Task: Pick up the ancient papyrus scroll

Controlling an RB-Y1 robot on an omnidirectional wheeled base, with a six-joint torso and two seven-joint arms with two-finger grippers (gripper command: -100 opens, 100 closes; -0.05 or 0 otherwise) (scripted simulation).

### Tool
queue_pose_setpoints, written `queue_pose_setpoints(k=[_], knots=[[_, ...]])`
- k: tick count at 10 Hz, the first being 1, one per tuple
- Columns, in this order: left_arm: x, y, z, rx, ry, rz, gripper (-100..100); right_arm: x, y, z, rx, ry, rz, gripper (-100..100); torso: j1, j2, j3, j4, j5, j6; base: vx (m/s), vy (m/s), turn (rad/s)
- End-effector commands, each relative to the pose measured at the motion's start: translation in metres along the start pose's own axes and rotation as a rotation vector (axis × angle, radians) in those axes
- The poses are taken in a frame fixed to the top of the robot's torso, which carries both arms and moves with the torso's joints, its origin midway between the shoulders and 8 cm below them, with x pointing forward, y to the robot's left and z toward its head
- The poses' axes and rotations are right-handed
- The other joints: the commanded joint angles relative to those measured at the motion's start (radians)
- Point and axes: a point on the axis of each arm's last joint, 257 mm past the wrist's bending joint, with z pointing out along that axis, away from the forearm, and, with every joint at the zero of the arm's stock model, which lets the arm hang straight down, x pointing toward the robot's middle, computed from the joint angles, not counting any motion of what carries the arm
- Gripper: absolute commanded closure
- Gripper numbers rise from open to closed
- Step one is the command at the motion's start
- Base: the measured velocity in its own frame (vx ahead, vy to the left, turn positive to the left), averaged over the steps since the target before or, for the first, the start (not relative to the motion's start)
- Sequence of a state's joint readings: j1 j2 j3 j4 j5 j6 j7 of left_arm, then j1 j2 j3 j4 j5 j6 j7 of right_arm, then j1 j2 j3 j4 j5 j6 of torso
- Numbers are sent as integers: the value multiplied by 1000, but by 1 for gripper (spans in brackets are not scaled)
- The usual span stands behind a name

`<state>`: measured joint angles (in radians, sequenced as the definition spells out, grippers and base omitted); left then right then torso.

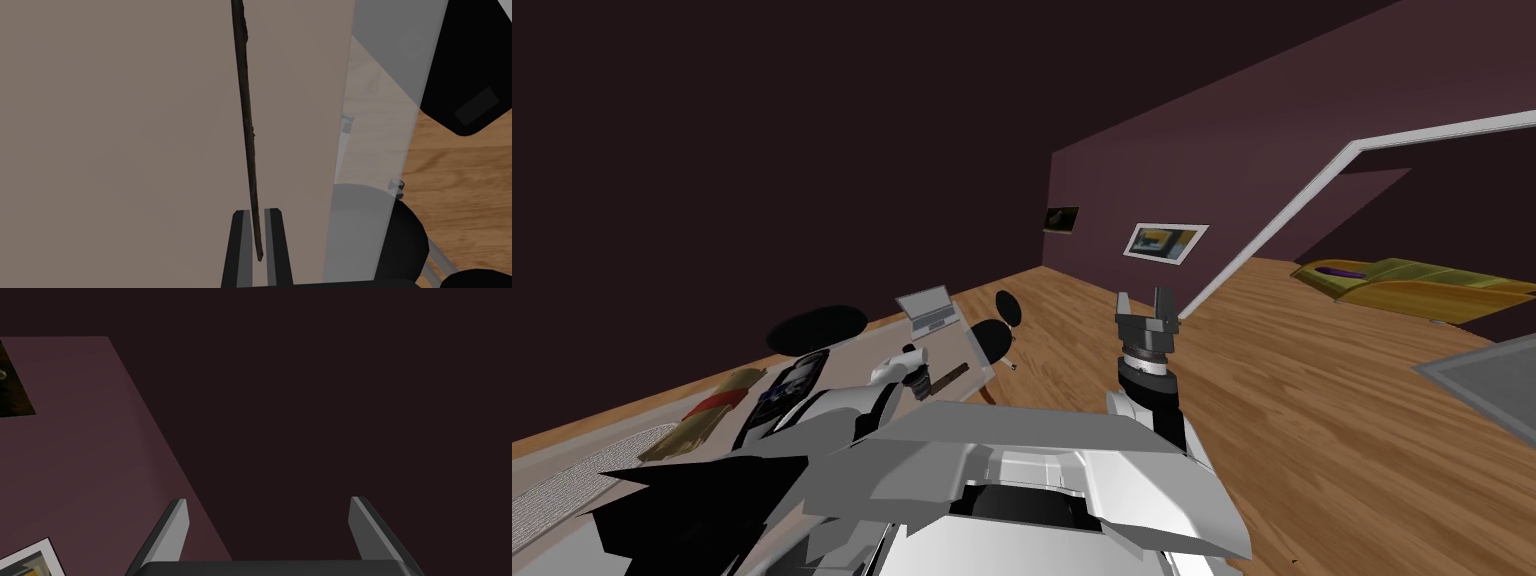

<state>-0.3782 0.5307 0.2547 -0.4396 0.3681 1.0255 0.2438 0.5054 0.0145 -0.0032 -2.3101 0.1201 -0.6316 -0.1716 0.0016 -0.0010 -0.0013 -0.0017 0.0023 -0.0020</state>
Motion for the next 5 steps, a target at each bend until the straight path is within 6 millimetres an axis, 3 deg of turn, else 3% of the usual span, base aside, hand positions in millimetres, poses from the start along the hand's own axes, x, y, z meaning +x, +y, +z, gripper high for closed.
queue_pose_setpoints(k=[1,4,5], knots=[[1,-7,-9,-5,-3,6,100,0,0,0,0,0,0,0,0,0,0,0,0,0,-18,-28,23],[1,-12,-13,-2,-3,10,100,0,0,0,0,0,0,0,-1,0,0,-1,1,0,-13,-22,20],[1,-12,-14,-3,-3,9,0,0,0,0,0,0,0,0,0,0,-1,-1,1,0,0,0,0]])
